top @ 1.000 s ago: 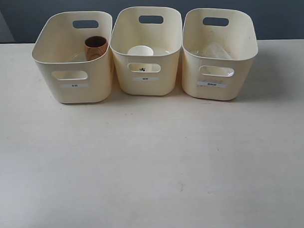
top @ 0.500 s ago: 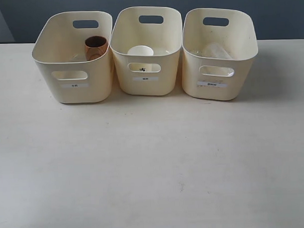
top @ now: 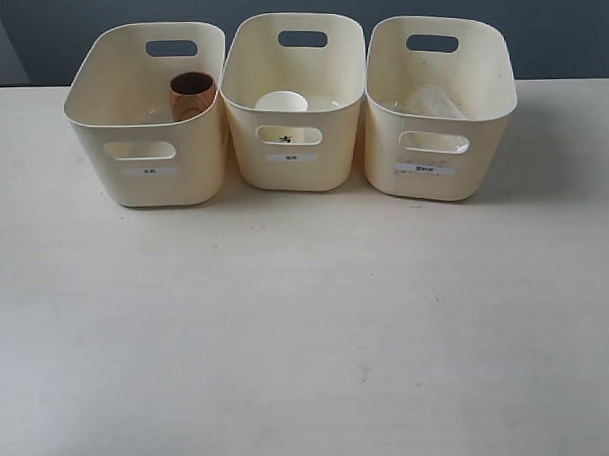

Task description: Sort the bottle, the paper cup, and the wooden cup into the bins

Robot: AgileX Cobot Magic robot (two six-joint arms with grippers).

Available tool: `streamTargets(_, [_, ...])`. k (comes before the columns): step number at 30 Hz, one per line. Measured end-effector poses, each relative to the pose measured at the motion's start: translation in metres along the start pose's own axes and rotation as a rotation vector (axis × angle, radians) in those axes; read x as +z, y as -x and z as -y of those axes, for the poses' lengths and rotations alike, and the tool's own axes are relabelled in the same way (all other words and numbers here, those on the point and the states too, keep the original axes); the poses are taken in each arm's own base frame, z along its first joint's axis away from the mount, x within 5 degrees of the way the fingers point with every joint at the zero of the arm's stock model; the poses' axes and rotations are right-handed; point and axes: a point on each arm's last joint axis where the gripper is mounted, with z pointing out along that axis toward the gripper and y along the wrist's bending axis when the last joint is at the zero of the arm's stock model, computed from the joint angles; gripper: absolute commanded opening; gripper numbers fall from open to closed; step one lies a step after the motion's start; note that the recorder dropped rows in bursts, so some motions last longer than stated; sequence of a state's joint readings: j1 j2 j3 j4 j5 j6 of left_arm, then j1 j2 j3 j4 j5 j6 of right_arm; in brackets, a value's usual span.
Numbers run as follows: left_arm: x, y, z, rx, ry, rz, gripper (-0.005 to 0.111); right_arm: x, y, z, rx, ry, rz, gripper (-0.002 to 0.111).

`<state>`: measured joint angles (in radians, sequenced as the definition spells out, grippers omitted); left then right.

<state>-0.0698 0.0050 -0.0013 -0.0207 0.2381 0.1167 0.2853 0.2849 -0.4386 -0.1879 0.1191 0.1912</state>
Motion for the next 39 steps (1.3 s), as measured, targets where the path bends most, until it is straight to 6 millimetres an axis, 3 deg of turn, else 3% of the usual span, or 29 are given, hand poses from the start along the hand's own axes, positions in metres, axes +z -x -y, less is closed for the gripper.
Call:
streamTargets(4, [0.0,0.0,0.0,0.0,0.0,0.0,0.0,-0.002,-0.055,-0.003,0.012,0.037,0.02,-0.001])
streamTargets(11, [0.0,0.0,0.0,0.0,0.0,0.0,0.0,-0.014,-0.099,-0.005,-0.01,0.058,0.079,-0.001])
streamTargets(24, [0.0,0.0,0.0,0.0,0.0,0.0,0.0,-0.027,-0.111,0.015,-0.057,-0.257,0.003,-0.001])
streamTargets(39, [0.0,0.0,0.0,0.0,0.0,0.0,0.0,-0.03,-0.118,0.02,-0.071,-0.342,-0.076,-0.001])
